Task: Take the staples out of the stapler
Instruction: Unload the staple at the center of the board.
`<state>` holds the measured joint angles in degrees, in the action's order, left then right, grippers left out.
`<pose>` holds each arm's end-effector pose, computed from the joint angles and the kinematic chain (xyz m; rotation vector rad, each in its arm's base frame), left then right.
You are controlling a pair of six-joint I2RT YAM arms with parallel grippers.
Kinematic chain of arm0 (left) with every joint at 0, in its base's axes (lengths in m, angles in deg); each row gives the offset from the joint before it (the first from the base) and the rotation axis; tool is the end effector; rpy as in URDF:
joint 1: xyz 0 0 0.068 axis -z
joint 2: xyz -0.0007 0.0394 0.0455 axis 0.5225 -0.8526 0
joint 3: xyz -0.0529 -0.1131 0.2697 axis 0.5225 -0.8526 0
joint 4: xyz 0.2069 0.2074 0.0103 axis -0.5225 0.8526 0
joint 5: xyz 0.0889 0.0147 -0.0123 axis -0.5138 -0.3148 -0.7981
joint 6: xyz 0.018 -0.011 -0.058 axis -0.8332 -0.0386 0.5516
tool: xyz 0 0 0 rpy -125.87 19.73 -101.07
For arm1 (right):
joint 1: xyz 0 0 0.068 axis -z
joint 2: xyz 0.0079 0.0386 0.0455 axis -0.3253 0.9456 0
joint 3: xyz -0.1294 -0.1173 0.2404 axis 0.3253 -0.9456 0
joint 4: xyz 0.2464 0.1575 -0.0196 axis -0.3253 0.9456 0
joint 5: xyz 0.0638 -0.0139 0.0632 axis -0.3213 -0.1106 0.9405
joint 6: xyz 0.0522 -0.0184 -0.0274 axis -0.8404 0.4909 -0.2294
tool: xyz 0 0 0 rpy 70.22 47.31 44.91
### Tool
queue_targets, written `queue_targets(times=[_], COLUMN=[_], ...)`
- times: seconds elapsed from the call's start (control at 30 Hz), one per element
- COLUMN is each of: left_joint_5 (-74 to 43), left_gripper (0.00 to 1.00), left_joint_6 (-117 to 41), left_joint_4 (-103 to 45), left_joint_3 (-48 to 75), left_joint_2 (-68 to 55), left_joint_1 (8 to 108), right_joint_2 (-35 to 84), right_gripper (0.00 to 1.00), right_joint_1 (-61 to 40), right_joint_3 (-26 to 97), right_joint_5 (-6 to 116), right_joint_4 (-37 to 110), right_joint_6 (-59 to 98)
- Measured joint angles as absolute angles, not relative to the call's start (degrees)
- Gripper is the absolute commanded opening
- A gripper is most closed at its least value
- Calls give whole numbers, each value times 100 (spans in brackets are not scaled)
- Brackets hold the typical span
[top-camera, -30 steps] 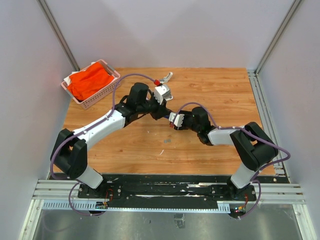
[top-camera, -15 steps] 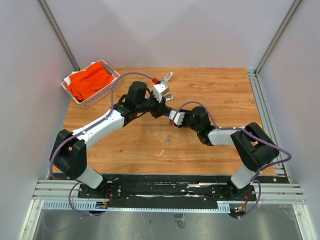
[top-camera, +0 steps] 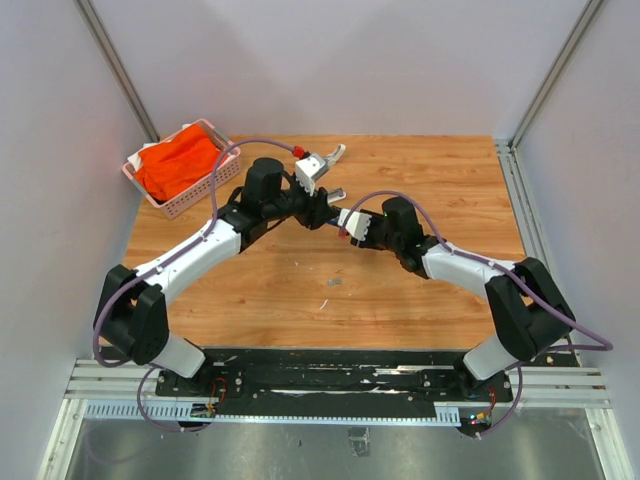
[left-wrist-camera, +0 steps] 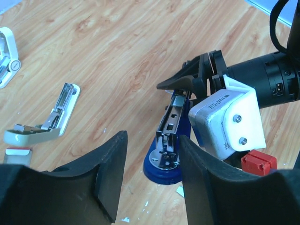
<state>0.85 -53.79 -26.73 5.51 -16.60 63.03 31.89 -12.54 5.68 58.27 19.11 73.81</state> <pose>0.3197 -0.2189 0.3146 0.8829 1.7707 -0.7258 0.3068 0.1984 0.2078 -1.3698 1.4666 0.0077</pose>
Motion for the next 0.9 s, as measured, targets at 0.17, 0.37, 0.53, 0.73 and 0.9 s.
queue_targets(times=[0.17, 0.37, 0.53, 0.73, 0.9], left_joint_5=[76, 69, 34, 67, 200], left_gripper=[71, 81, 89, 94, 95], left_joint_6=[-5350, -5328, -5333, -5348, -5348], left_joint_4=[-2710, -2736, -2802, -2876, -2907], left_joint_3=[455, 245, -47, -618, -1118], left_joint_2=[-1450, -1061, -567, 69, 489], left_joint_1=[6200, 5964, 5579, 4852, 4062], right_joint_2=[3167, 3182, 3364, 3978, 4728], right_gripper=[6, 6, 5, 5, 5], right_joint_1=[-1252, -1176, -1086, -1068, -1068], right_joint_3=[693, 1259, 1985, 2844, 3733], right_joint_5=[5904, 6302, 6693, 7263, 7718], right_joint_4=[2582, 3894, 4838, 6149, 7419], right_joint_6=[7346, 7374, 7416, 7488, 7558])
